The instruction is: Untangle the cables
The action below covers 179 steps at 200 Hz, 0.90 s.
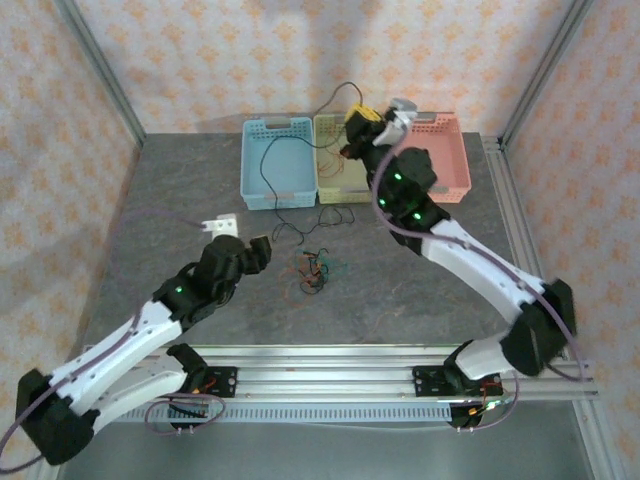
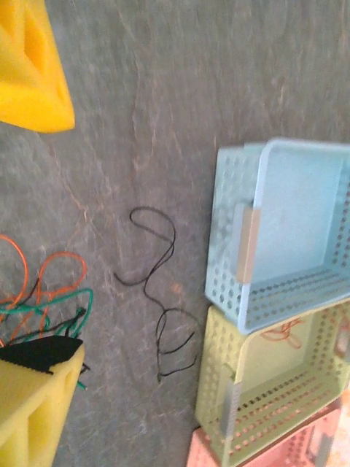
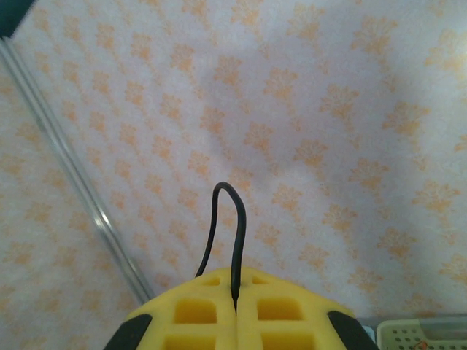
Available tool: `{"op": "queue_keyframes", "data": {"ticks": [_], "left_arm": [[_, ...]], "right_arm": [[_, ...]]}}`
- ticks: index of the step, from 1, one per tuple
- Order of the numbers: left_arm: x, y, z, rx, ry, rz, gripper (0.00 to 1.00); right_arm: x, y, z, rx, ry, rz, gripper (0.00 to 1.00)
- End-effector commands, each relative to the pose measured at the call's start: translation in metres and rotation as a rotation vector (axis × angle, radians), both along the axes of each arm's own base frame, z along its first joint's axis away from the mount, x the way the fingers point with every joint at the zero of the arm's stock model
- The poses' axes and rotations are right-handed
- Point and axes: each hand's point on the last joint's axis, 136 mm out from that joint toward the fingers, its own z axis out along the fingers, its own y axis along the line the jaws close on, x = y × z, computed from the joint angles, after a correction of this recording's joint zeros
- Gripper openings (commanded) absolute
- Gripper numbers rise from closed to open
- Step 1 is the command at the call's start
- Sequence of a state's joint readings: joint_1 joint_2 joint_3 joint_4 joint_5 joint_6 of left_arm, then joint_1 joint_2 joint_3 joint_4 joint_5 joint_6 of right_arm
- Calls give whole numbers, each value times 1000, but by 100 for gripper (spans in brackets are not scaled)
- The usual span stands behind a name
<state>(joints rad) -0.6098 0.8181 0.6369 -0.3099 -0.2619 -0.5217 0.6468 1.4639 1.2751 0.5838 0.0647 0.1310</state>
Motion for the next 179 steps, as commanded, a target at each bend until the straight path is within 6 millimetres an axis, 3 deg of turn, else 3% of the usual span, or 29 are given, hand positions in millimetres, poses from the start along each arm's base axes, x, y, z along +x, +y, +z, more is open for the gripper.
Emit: {"op": "queue_keyframes", "data": {"ticks": [1, 40, 88, 117, 148, 163, 179], "left_arm": [[-25, 29, -17, 40, 67, 73, 76], [-41, 49, -8, 30, 15, 113, 77], [-41, 62, -25, 105, 41, 175, 78], [-43, 67, -34, 120, 29, 191, 78], [-44, 69, -39, 123, 19, 194, 78], [-43, 68, -38, 117, 16, 188, 78], [-43, 65, -40, 112, 23, 177, 78]], "right_arm": [[31, 15, 9, 57, -44, -25, 0], [95, 55, -11, 74, -59, -52, 0], [164, 83, -58, 28, -11, -145, 0], [193, 97, -111, 1, 67, -164, 0], [208, 105, -184, -13, 186, -160, 0], [213, 115, -219, -40, 256, -126, 17], [212, 124, -238, -69, 299, -64, 38]]}}
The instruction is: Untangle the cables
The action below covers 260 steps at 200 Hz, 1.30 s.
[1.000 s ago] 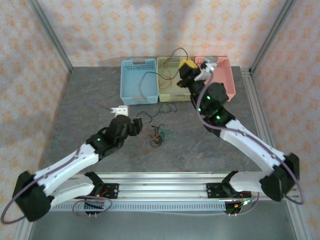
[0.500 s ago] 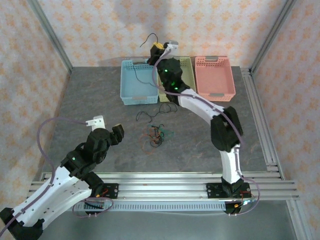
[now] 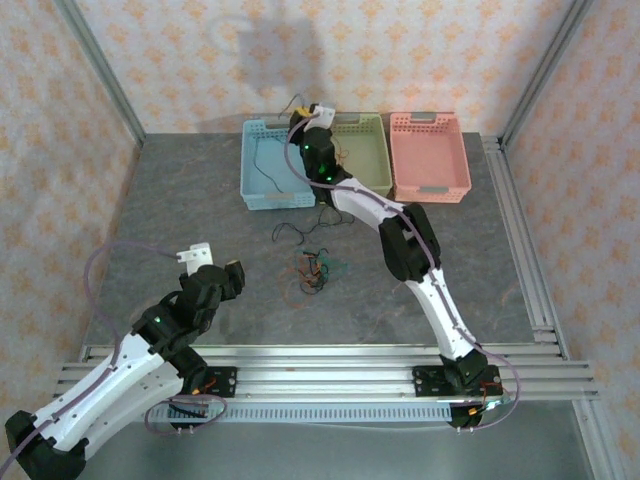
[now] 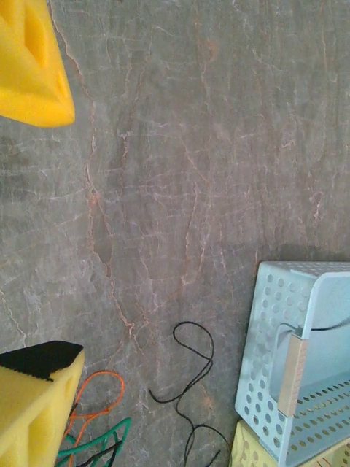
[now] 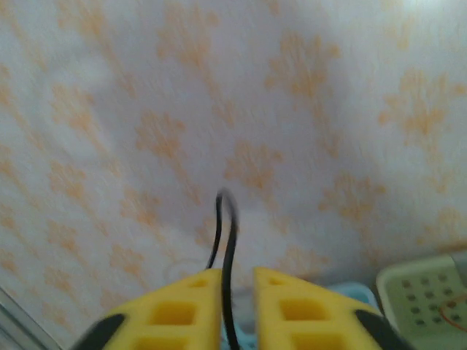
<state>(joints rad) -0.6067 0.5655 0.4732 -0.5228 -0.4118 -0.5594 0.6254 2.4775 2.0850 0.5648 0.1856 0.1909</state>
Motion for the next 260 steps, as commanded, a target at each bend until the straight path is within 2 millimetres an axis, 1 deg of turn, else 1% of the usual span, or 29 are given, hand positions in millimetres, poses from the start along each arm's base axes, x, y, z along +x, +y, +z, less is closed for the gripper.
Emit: {"op": "queue_keyframes", "data": {"ticks": [1, 7, 17, 28, 31, 37, 48, 53, 58, 71, 91, 111, 112, 126, 143, 156, 168, 178, 192, 210, 220, 239, 250, 260], "left_arm": [[3, 5, 4, 4, -28, 32, 78], [3, 4, 3, 2, -26, 27, 78], [3, 3, 2, 1, -22, 20, 78], [4, 0, 1, -3, -17, 12, 78], [4, 0, 1, -4, -15, 8, 78], [5, -2, 0, -8, -12, 0, 78], [6, -9, -3, -19, -1, -26, 79], [7, -12, -3, -27, 3, -40, 79], [8, -16, -5, -33, 11, -54, 79], [11, -27, -8, -55, 31, -94, 79], [16, -46, -14, -98, 66, -159, 79], [24, -71, -19, -149, 112, -233, 78], [24, -72, -19, -153, 115, -239, 78], [31, -92, -22, -193, 154, -290, 77], [38, -114, -24, -244, 193, -342, 75], [45, -129, -21, -287, 203, -370, 74], [52, -137, -16, -310, 213, -378, 74], [58, -142, -11, -318, 215, -372, 74], [66, -144, -8, -307, 222, -354, 75], [77, -146, -14, -286, 247, -329, 75], [84, -148, -19, -286, 263, -316, 74], [97, -160, -26, -292, 299, -316, 71], [101, -167, -30, -295, 322, -325, 68], [104, -168, -35, -282, 337, -327, 65]], "right_arm": [[2, 10, -33, 0, 91, 65, 39], [1, 10, -33, -8, 102, 74, 44], [-4, 9, -24, -25, 103, 90, 48], [-12, 7, -8, -52, 91, 108, 51], [-16, 5, 1, -61, 83, 111, 52], [-21, 3, 10, -75, 74, 119, 52], [-36, -5, 32, -98, 46, 135, 52], [-42, -9, 37, -104, 38, 138, 52], [-52, -13, 46, -106, 25, 146, 52], [-75, -24, 60, -116, 11, 171, 52], [-115, -41, 66, -120, 27, 227, 52], [-155, -59, 50, -127, 92, 281, 51], [-157, -60, 46, -130, 101, 283, 51], [-183, -71, 23, -151, 172, 321, 50], [-211, -85, -13, -187, 296, 348, 50], [-230, -94, -37, -204, 373, 365, 50], [-244, -100, -58, -206, 428, 382, 50], [-252, -102, -74, -194, 469, 397, 49], [-261, -97, -97, -193, 523, 442, 49], [-264, -87, -120, -170, 597, 474, 47], [-266, -77, -127, -156, 624, 503, 47], [-269, -62, -137, -143, 653, 534, 53], [-272, -57, -142, -141, 666, 542, 55], [-274, -56, -148, -146, 678, 541, 56]]}}
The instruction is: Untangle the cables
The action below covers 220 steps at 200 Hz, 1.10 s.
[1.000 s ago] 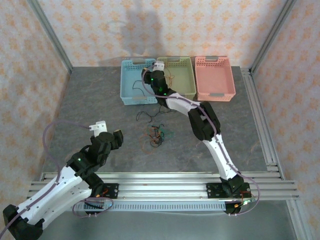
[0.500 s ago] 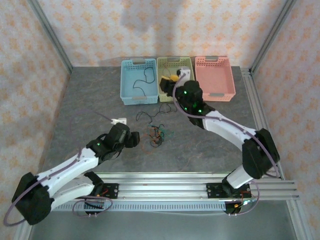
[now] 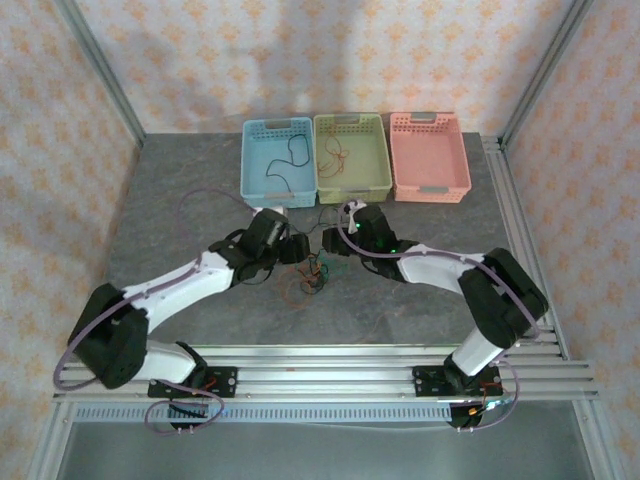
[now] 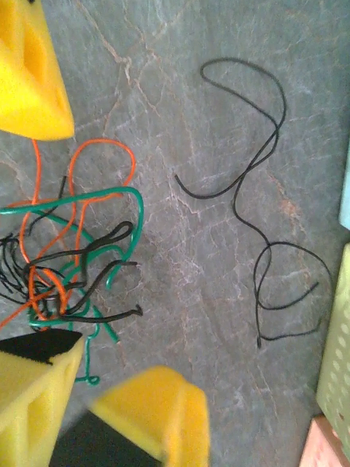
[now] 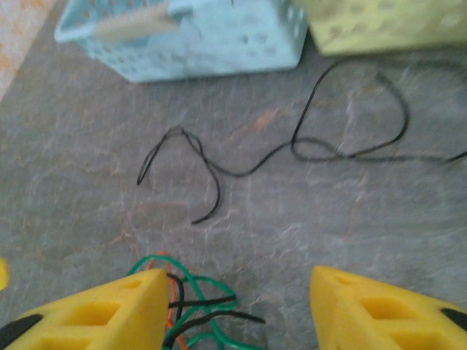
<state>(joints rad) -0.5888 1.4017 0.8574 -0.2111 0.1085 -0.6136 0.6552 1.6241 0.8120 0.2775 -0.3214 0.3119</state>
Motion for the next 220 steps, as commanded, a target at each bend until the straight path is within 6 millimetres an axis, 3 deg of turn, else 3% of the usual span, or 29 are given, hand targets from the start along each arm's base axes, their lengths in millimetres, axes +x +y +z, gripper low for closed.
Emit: {"op": "queue_keyframes", "data": {"ticks": [1, 26, 43, 74, 105, 137, 167, 201, 220], "left_arm": [[11, -10, 1, -15, 16, -6, 65], [17, -4, -9, 38, 19, 5, 61], [19, -11, -17, 28, 37, -17, 54], [16, -19, -39, 11, 86, -49, 43], [17, -15, -33, 23, 54, -53, 32], [12, -16, -35, -9, 37, -59, 15], [9, -14, -27, -6, 27, -70, 0], [6, -13, -9, -41, -16, -62, 0], [5, -13, -7, -62, -33, -59, 0]], "right_arm": [[-1, 20, 12, 65, 1, 25, 56], [-6, 23, 0, 55, 14, 37, 56], [-8, 29, -2, 50, 19, 55, 54], [-10, 31, -8, -12, 13, 76, 34], [-10, 24, 6, -23, -45, 60, 16], [-5, 11, 12, -62, -112, 20, 0], [-3, -2, 30, -51, -200, -24, 0], [-6, -9, 50, -7, -303, -37, 0], [-8, -6, 53, 8, -304, -20, 24]]}}
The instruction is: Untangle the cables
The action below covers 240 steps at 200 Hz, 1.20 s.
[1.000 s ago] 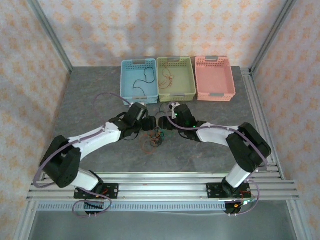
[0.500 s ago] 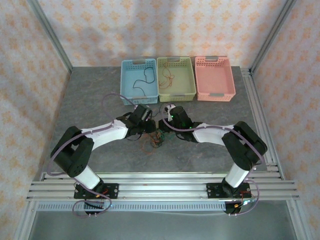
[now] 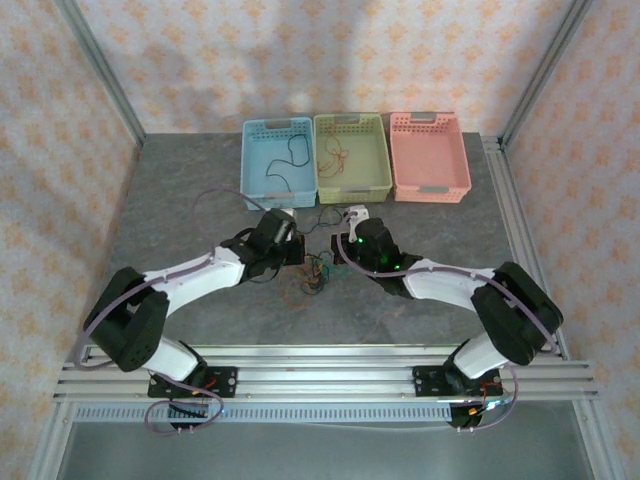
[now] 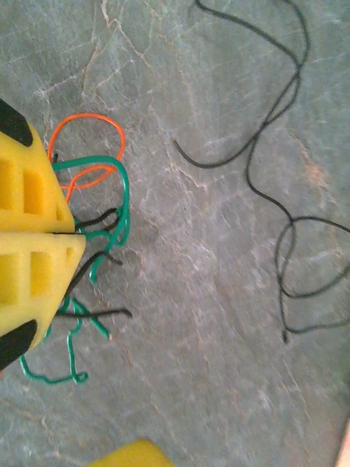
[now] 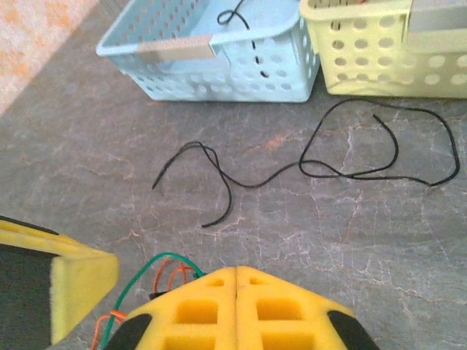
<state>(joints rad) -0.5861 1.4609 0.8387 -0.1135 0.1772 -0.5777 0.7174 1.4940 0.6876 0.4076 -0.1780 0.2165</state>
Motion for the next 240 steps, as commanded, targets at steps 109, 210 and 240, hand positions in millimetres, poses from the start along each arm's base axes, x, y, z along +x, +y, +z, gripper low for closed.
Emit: {"op": "queue_keyframes", "data": {"ticks": [109, 210, 240], "left_arm": [[11, 48, 7, 168, -95, 120, 27], [11, 44, -3, 64, -47, 130, 47], [10, 37, -3, 35, -41, 103, 52]], "right_arm": [[5, 19, -5, -4, 33, 42, 52], [-5, 43, -36, -100, 122, 164, 9], [-4, 37, -9, -30, 18, 135, 0]]}}
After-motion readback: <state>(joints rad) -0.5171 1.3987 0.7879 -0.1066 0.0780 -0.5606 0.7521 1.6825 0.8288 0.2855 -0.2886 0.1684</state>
